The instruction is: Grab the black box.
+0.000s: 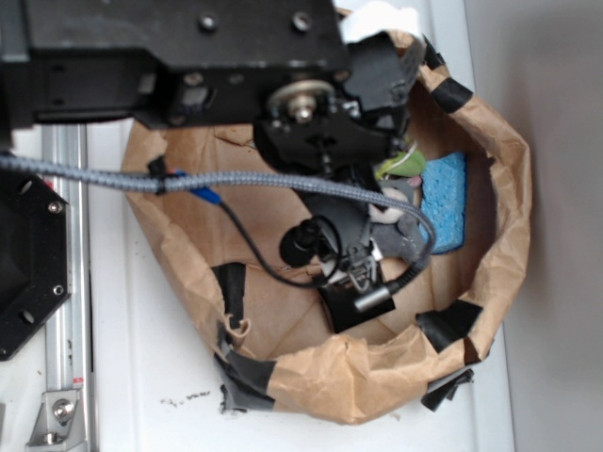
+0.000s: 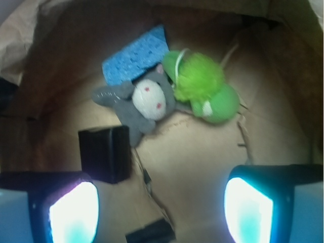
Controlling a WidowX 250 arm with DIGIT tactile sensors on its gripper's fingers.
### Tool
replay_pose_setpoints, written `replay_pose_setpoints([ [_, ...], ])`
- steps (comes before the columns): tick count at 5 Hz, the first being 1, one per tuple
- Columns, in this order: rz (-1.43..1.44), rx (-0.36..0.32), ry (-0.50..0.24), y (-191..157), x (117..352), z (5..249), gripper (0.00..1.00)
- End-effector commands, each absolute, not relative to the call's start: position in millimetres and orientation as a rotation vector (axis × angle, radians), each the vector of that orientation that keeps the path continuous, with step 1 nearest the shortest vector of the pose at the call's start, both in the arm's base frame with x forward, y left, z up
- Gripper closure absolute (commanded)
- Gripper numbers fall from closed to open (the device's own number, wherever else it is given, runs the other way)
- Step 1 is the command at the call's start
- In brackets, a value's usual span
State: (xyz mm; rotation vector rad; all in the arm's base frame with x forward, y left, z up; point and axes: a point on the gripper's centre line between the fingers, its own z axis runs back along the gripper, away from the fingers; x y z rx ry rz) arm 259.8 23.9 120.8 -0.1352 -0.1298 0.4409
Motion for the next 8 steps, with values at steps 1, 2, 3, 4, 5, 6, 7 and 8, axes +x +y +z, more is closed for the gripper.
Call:
replay_pose_setpoints([
  [1,0.463,-0.135,-0.159,33.9,262.8,126.6,0.00],
  [2,0.463,-0.135,-0.159,33.9,262.8,126.6,0.00],
  [3,0.391,-0.035,-0.112,15.8,273.4,88.3,0.00],
  [4,0.375,0.005,-0.112,8.5,281.3,75.1,0.00],
  [5,0.333,-0.023,-0.107,-3.3,282.0,63.4,0.00],
  [6,0.329,-0.042,-0.127,-10.6,282.1,64.7,0.00],
  [7,0.336,-0.064,-0.118,-18.1,286.9,55.2,0.00],
  [8,0.312,-0.066,-0.112,-25.7,288.3,44.7,0.00],
])
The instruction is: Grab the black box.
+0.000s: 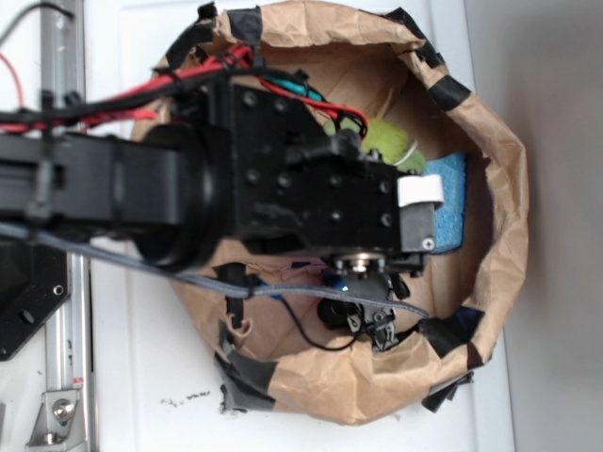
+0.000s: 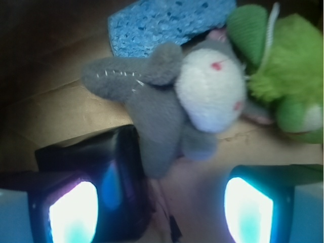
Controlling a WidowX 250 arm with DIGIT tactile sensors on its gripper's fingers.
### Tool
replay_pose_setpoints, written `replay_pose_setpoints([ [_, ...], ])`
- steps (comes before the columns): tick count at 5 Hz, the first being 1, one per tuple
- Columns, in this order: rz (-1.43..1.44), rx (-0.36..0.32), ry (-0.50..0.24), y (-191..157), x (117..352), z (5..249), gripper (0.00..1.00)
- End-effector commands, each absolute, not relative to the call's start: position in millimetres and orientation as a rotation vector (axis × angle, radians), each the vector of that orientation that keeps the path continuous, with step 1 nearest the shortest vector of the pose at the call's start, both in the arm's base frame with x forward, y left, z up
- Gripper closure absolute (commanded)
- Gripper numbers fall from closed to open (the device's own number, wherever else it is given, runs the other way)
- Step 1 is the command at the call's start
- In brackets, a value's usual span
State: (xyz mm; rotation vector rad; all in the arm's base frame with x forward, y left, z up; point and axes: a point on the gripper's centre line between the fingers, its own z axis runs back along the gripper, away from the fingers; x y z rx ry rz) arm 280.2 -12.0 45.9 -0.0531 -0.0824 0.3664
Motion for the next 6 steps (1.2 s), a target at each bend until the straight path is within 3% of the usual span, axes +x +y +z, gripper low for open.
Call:
replay_pose_setpoints([
  [1,0.271,-0.038,-0.102,-33.3,292.8,22.8,0.00],
  [2,0.226,-0.043,-0.080,-42.4,293.7,7.7,0.00],
  [3,0.176,-0.102,-0.073,-56.1,292.5,6.1,0.00],
  [4,0.125,-0.150,-0.037,-75.3,286.5,6.3,0.00],
  [6,0.063,-0.185,-0.033,-91.3,267.4,19.2,0.00],
])
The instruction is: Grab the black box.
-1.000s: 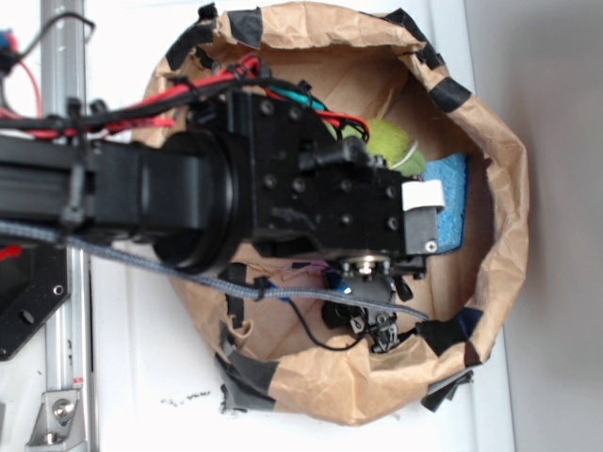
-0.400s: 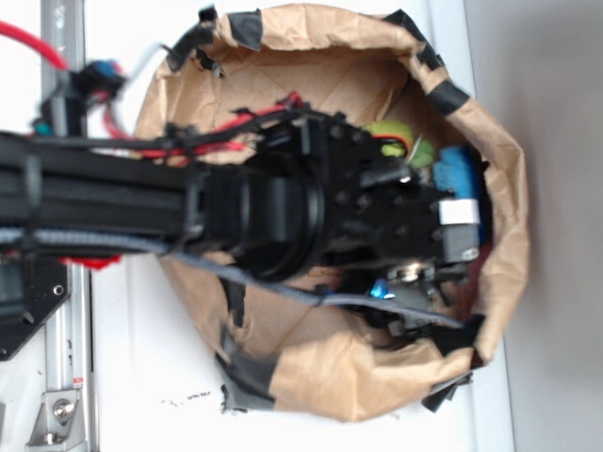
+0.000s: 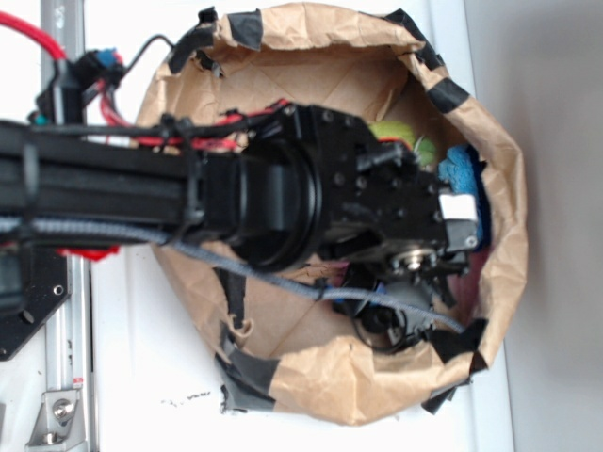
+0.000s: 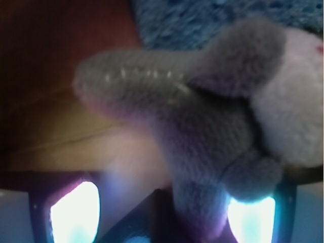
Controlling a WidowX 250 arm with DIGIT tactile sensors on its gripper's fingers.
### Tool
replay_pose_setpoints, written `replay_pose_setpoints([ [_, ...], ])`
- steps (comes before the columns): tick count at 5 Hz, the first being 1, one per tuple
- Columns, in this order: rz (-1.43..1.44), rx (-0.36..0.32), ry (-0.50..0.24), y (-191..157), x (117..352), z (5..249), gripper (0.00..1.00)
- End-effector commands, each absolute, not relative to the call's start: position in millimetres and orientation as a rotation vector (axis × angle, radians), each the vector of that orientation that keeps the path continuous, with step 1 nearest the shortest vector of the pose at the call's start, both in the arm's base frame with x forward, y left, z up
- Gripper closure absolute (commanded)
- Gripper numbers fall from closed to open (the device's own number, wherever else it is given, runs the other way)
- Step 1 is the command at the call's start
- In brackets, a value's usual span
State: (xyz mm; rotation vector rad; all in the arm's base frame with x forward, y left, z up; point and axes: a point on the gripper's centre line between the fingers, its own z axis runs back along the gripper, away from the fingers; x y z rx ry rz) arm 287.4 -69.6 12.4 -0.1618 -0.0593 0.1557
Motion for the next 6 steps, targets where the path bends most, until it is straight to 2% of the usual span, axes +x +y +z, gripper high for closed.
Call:
replay_pose_setpoints([
  [1,0.068,-0.203,-0.019,-92.4,261.4,29.0,0.00],
  [2,0.087,-0.202,-0.045,-84.3,258.8,41.3,0.00],
  [3,0.217,-0.209,-0.149,-60.0,262.8,63.5,0.00],
  [4,0.330,-0.164,-0.227,-34.4,269.9,76.7,0.00],
  [5,0.382,-0.191,-0.197,-19.6,276.9,79.7,0.00],
  [6,0.288,-0.191,-0.150,-27.0,274.8,75.5,0.00],
])
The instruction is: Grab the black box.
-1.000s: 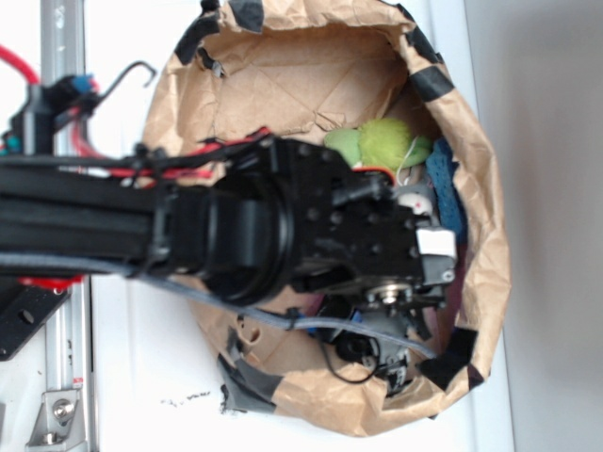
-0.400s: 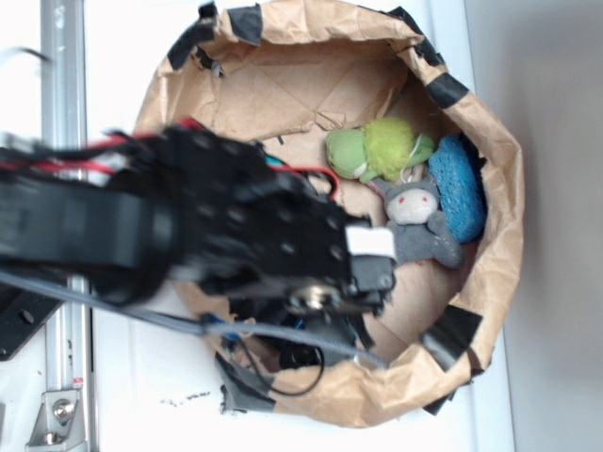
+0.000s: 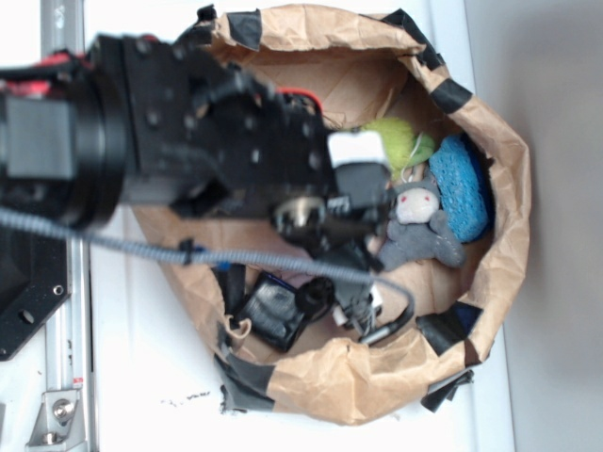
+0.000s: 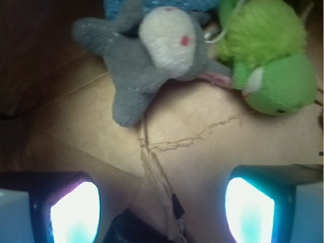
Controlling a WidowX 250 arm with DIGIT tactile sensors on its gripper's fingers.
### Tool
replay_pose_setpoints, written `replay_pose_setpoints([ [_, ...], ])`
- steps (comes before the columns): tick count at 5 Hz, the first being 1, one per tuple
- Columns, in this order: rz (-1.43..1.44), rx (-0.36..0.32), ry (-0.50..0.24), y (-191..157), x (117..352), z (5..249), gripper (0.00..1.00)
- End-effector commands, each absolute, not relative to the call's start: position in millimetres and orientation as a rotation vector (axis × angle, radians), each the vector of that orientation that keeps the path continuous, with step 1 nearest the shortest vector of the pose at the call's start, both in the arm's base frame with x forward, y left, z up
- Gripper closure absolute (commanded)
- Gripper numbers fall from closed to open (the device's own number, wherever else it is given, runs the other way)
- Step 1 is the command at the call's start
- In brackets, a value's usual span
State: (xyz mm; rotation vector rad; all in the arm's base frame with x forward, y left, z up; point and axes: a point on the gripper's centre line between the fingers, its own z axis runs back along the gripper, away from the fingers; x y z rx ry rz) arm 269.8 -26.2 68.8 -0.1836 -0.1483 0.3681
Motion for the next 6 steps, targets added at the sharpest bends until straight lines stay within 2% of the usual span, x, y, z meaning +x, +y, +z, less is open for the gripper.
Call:
replay_pose_setpoints([
  [1,0.120,-0.147,-0.090,-42.4,267.5,60.1,0.00],
  [2,-0.040,-0.167,-0.029,-63.8,255.6,50.4,0.00],
  [3,-0.162,-0.146,-0.022,-85.3,247.5,45.8,0.00],
  [4,-0.245,-0.236,-0.025,-90.6,241.2,54.5,0.00],
  [5,-0.283,-0.258,-0.036,-88.9,236.0,57.9,0.00],
  [6,-0.295,-0.272,0.002,-63.0,231.3,67.7,0.00],
])
